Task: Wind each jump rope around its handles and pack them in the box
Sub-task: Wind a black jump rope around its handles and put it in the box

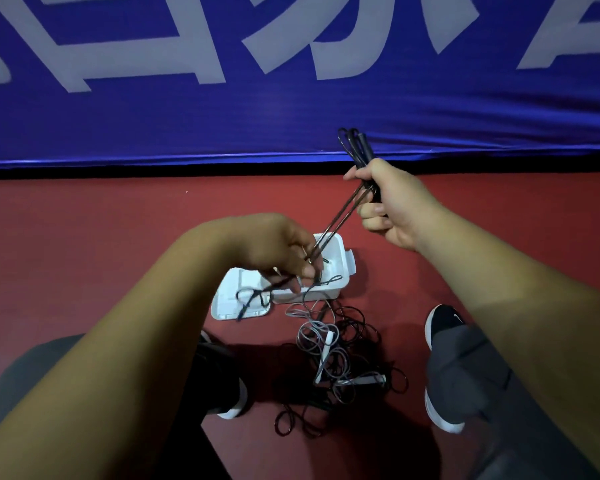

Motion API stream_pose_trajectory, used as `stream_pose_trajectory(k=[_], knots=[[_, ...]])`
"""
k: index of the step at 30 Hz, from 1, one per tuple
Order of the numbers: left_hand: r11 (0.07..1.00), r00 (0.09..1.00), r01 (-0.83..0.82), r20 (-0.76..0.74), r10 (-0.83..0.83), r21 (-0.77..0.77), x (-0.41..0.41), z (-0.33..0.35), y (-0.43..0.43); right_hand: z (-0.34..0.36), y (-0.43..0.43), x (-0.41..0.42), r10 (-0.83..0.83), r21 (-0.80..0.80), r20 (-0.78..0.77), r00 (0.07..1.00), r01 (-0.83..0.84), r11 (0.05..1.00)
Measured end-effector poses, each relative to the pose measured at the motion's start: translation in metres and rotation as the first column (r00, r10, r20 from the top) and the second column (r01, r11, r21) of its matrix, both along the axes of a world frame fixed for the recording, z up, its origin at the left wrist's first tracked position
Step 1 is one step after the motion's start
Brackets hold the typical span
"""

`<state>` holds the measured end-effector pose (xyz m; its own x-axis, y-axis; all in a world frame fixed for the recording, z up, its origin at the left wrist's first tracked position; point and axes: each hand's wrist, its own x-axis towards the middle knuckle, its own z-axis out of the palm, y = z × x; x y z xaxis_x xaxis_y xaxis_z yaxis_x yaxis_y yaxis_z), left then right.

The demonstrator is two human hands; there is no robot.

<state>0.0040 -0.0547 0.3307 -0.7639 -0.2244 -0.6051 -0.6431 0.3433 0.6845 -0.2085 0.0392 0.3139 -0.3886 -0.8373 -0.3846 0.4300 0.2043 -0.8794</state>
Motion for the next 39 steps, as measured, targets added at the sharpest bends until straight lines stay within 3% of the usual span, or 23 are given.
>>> stream_pose_trajectory(k=[4,8,10,12,14,16,19,22,23,24,25,27,29,32,34,36,39], knots=[[0.978,0.977,0.012,0.206,-0.055,0.207,-0.002,-0.003,0.018,0.01,-0.003,0.002,-0.007,-0.085,0.034,0.999,0.01,0.996],[0.967,1.0,-0.027,0.007,0.026,0.254,-0.003,0.006,0.022,0.011,-0.004,-0.012,-0.127,-0.062,0.075,0.989,0.132,0.989],[0.97,0.965,-0.171,-0.171,0.201,0.173,-0.005,0.016,0.019,0.005,-0.005,-0.019,-0.171,-0.006,0.097,0.98,0.173,0.985],[0.934,0.856,-0.354,-0.383,0.347,0.056,-0.007,0.023,0.016,-0.003,-0.007,-0.023,-0.202,0.051,0.078,0.976,0.199,0.979],[0.839,0.74,-0.524,-0.566,0.363,-0.148,-0.007,0.021,0.012,-0.01,-0.007,-0.023,-0.223,0.103,-0.021,0.974,0.224,0.969],[0.686,0.691,-0.634,-0.659,0.296,-0.357,-0.006,0.014,0.009,-0.014,-0.006,-0.021,-0.216,0.132,-0.148,0.965,0.236,0.963],[0.518,0.745,-0.649,-0.601,0.287,-0.557,-0.007,0.002,0.01,-0.015,-0.005,-0.012,-0.145,0.128,-0.272,0.951,0.185,0.974],[0.401,0.835,-0.538,-0.403,0.374,-0.741,-0.007,-0.008,0.006,-0.014,-0.006,-0.001,-0.078,0.12,-0.399,0.914,0.136,0.983],[0.396,0.878,-0.441,-0.296,0.377,-0.806,-0.006,-0.012,0.003,-0.013,-0.006,0.002,-0.063,0.115,-0.415,0.908,0.121,0.986],[0.454,0.915,-0.331,-0.164,0.368,-0.827,-0.004,-0.015,0.001,-0.012,-0.006,0.006,-0.051,0.104,-0.412,0.91,0.102,0.989],[0.582,0.935,-0.245,-0.03,0.353,-0.776,-0.001,-0.018,0.0,-0.011,-0.007,0.008,-0.04,0.092,-0.401,0.915,0.084,0.992],[0.859,0.915,-0.249,0.18,0.36,-0.447,0.002,-0.026,0.004,-0.009,-0.007,0.013,-0.014,0.073,-0.378,0.926,0.045,0.996],[0.946,0.889,-0.261,0.335,0.313,-0.193,0.003,-0.029,0.01,-0.009,-0.007,0.017,0.008,0.052,-0.349,0.937,0.01,0.999],[0.976,0.914,-0.056,0.384,0.135,-0.21,0.003,-0.021,0.008,-0.006,-0.006,0.021,0.038,0.039,-0.339,0.94,-0.026,0.999],[0.972,0.959,-0.097,0.243,0.149,-0.214,0.004,-0.017,0.0,-0.004,-0.005,0.023,0.082,0.048,-0.384,0.92,-0.069,0.996],[0.927,0.937,-0.348,-0.049,0.345,-0.136,0.003,-0.01,-0.008,-0.003,-0.001,0.026,0.151,0.048,-0.432,0.889,-0.144,0.988],[0.802,0.706,-0.594,-0.439,0.556,0.061,-0.002,0.004,-0.012,-0.005,0.004,0.034,0.244,0.079,-0.586,0.773,-0.245,0.966]])
